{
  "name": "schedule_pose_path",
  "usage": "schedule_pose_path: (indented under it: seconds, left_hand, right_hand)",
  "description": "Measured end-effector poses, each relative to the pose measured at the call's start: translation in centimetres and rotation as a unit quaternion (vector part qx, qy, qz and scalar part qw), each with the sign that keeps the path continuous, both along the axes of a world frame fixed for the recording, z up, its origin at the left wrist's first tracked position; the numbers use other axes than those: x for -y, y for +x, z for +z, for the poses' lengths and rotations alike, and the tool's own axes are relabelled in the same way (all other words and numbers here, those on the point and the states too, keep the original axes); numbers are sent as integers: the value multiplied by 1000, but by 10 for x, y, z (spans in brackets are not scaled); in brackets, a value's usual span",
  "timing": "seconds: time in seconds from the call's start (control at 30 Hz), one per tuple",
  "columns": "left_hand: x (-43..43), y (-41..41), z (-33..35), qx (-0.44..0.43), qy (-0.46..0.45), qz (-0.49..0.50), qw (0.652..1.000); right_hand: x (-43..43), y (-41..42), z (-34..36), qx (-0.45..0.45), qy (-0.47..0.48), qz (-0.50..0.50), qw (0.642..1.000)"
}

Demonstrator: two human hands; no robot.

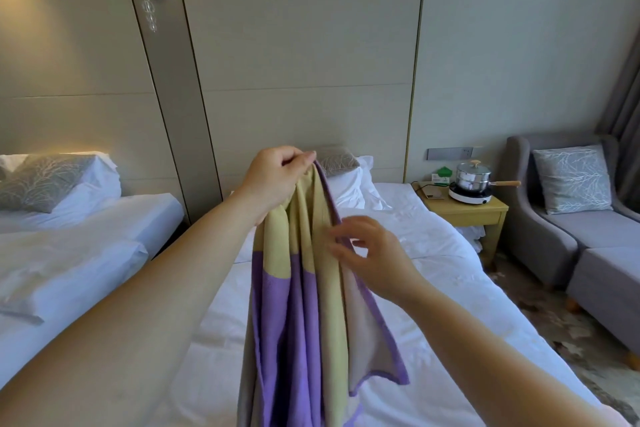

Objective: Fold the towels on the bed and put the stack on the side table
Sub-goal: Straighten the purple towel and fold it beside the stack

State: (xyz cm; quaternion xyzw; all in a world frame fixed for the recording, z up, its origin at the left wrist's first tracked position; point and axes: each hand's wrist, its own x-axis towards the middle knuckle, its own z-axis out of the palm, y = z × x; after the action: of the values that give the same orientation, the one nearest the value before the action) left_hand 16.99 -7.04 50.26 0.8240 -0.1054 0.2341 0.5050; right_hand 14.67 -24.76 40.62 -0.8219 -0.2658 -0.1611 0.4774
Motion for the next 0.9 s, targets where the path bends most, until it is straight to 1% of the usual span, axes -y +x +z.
schedule_pose_path:
  seconds: [0.07,0.13,0.2,0.3,0.43,0.53,0.63,0.7,0.8,0.83,0.9]
  left_hand:
    - [3,-4,2,2,23,-19,1000]
    - [5,-7,2,6,44,-24,999]
    - [5,-9,3,6,69,-27,997]
    - [6,-10,3,1,116,-35,993]
    - [5,-12,6,-10,158,-45,986]
    - [2,-12,7,-32,169,-54,984]
    - [4,-13,7,-35,190,-55,980]
    - [6,-14,6,-32,193,-64,979]
    - [7,-15,8,-35,191,-72,978]
    - [5,-16,8,-39,190,-77,978]
    - [1,-18,10,-48,193,-91,976]
  right_hand:
    - [-11,-1,9,34,90,-27,995]
    - [-17,0,17,28,123,-51,991]
    - [-21,2,20,32,117,-74,990]
    - [-26,6,20,59,84,-119,988]
    - [-25,8,21,90,53,-131,986]
    - [-21,8,20,74,59,-132,987]
    - [-24,5,22,65,69,-132,987]
    - [-27,5,24,79,55,-143,985]
    - [-25,7,28,85,6,-157,984]
    - [-23,8,28,81,0,-154,985]
    - [-17,9,28,49,17,-123,991]
